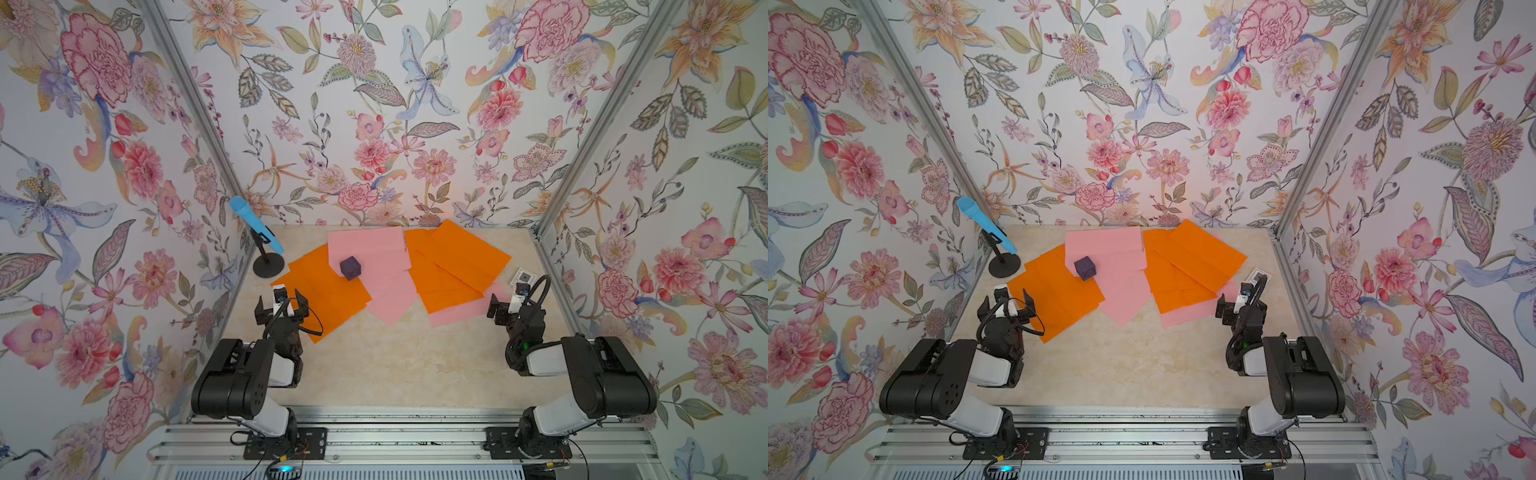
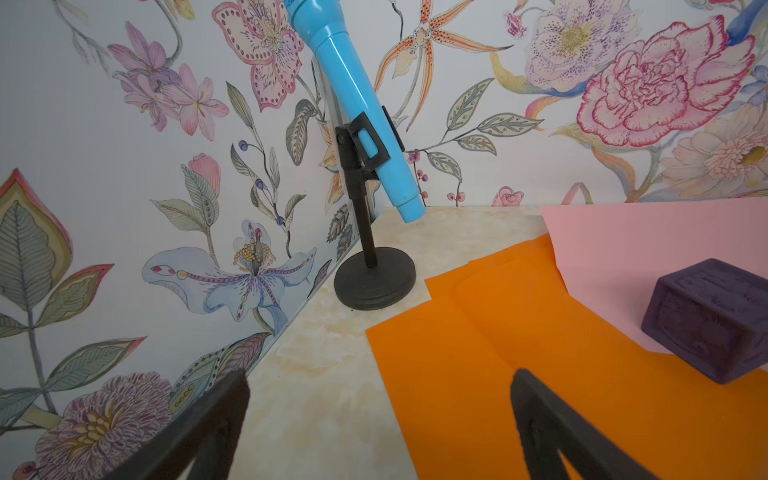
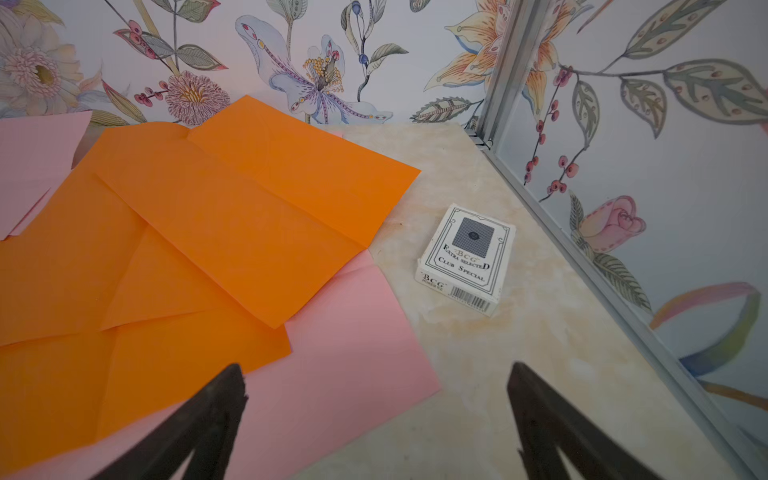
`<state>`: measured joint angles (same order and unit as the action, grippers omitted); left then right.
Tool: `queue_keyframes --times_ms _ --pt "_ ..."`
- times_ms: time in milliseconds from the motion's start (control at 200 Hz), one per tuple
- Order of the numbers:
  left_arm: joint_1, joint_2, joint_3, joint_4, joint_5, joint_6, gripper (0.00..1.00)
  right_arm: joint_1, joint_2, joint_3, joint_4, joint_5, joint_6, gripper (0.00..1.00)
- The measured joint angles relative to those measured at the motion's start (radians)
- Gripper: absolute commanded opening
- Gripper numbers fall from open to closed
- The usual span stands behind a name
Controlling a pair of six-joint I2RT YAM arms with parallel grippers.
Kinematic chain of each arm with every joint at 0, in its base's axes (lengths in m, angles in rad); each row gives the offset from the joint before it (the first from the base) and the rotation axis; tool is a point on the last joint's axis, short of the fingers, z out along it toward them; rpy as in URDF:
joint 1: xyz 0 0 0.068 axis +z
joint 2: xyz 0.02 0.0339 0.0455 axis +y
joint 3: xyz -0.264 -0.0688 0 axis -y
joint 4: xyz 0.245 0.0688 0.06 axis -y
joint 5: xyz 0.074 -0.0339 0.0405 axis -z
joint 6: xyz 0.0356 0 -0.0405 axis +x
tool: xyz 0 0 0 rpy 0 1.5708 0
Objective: Sort the scattered colored papers by color
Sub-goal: Pick up the distractor from the colored paper.
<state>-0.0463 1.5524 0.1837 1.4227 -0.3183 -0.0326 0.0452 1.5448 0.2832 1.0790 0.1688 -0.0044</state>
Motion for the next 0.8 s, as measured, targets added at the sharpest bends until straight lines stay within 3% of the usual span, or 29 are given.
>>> queue_keyframes --times_ms 801 --pt "0.0 0.0 0.0 -0.001 0.027 0.0 1.0 -0.01 0.0 0.0 0.0 -0.023 0.0 1.0"
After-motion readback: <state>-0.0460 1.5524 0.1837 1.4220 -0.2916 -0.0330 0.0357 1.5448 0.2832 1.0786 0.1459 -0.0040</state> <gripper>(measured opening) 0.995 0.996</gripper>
